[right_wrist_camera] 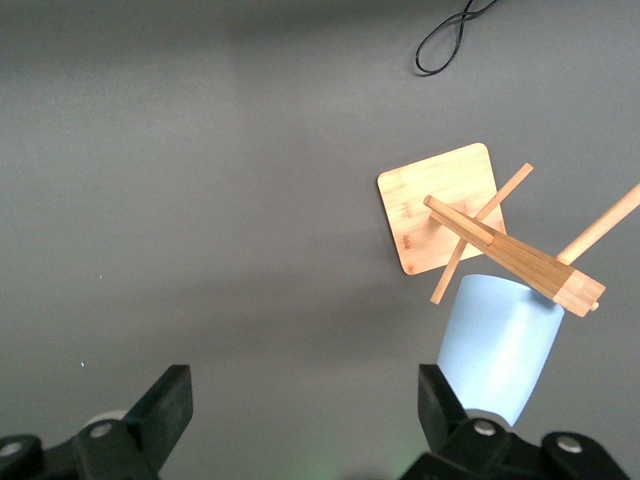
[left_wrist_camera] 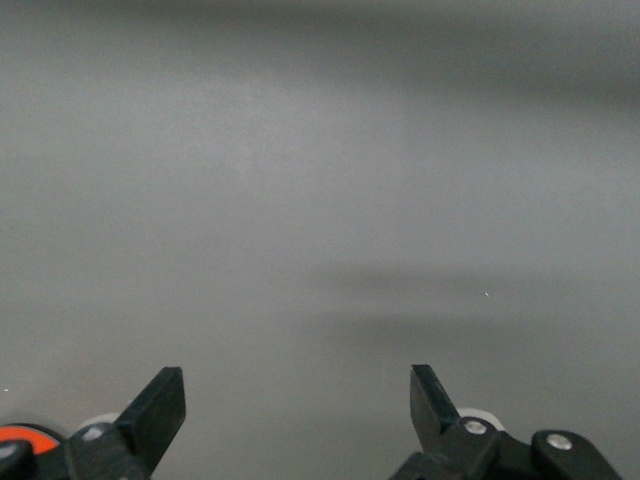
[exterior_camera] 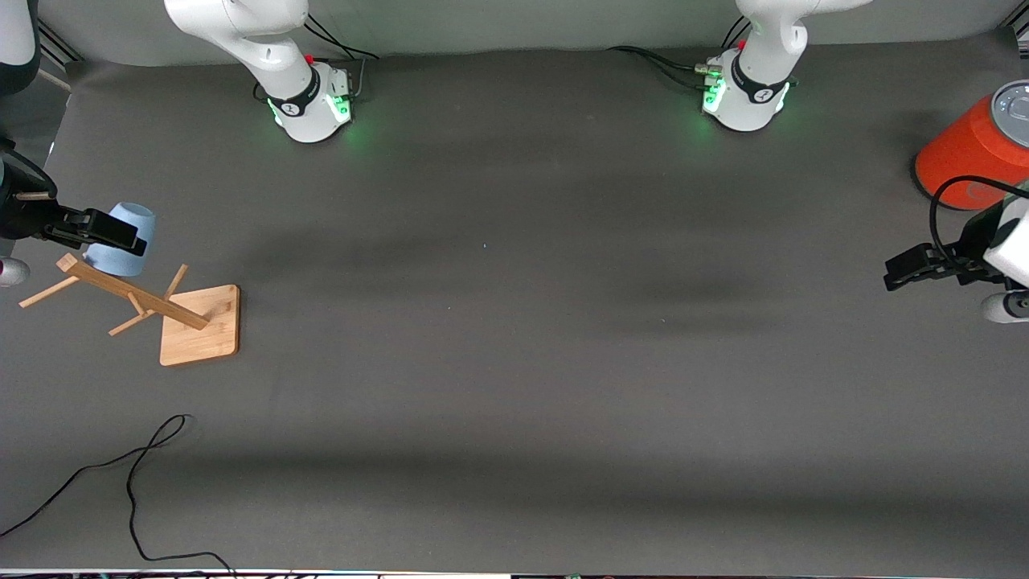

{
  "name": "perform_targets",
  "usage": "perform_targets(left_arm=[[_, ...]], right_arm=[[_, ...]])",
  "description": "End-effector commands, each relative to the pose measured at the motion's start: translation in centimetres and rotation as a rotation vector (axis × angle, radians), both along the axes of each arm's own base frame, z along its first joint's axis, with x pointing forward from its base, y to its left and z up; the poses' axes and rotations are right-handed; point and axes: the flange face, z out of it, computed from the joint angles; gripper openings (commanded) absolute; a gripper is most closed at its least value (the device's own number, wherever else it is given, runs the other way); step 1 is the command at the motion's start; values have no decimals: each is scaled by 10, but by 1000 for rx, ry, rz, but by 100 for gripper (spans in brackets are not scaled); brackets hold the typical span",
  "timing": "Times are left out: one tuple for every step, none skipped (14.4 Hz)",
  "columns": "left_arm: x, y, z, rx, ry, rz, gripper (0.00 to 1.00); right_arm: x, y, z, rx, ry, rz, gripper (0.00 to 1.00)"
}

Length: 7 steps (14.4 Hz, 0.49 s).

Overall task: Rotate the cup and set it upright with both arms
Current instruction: 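Close the right gripper around the blue cup hanging on the wooden stand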

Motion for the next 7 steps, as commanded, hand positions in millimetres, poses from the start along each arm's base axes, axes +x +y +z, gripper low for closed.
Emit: perform_targets(left_arm=[[0,-8,5,32,6,7,100],[0,-9,7,33,3,5,100],[-1,-8,8,33,0,5,100],[0,-9,8,33,-2,2,100],[1,-6,7,33,-2,5,100],[2,-8,7,33,-3,4,100],[2,-8,7,33,-3,4,100]], right_arm=[[-2,0,3,-11,3,24,100],[-2,0,3,-11,2,24,100],[-2,0,3,-11,2,22,100],[-2,0,3,-11,2,24,100],[-2,0,2,-11,3,22,100],[-1,0,3,-11,0,19,100],[-1,0,4,-12,-1,19,100]])
